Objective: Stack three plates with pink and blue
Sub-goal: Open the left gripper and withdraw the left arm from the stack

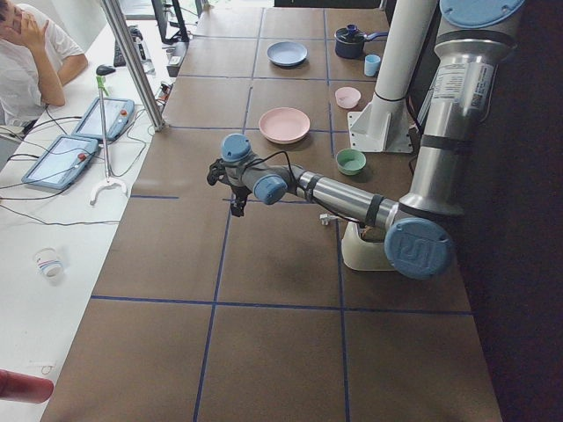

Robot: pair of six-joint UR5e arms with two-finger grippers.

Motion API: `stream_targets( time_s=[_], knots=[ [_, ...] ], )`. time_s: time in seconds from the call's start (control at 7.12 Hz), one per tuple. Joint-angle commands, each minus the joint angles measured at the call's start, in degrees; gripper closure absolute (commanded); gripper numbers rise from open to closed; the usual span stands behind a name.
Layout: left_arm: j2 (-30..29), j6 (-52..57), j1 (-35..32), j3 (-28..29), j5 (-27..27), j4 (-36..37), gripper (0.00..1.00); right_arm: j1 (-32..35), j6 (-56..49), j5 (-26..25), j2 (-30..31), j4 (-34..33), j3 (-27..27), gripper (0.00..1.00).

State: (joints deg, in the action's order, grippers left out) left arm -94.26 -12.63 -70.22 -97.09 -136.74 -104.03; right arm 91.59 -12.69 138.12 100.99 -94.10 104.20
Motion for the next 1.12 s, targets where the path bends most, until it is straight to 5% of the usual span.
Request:
stream_targets(
  time_s=[0.0, 0.28, 0.42, 0.56, 0.98],
  knots=[
    [3.6, 16.8, -12.0, -1.1, -1.2, 13.4, 0.0, -0.4, 3.0, 1.4, -1.4, 0.1, 0.3, 0.0],
    [10.8, 22.7, -17.8, -1.2, -1.6, 18.4, 0.0, -4.7, 8.9, 2.4, -1.8, 1.2, 1.1, 0.01],
    [14.6, 22.7, -19.3, -3.0, -1.6, 17.0, 0.0, -8.9, 18.8, 2.3, -1.6, 7.6, 0.9, 0.02],
    [15.5, 22.2, -19.4, -4.1, -1.7, 16.1, 0.0, -14.0, 30.2, 1.0, -1.2, 16.8, -0.2, 0.02],
    [15.5, 22.0, -19.4, -4.9, -1.7, 16.1, 0.0, -22.6, 50.1, -3.1, -1.1, 51.4, -16.7, 0.02]
  ],
)
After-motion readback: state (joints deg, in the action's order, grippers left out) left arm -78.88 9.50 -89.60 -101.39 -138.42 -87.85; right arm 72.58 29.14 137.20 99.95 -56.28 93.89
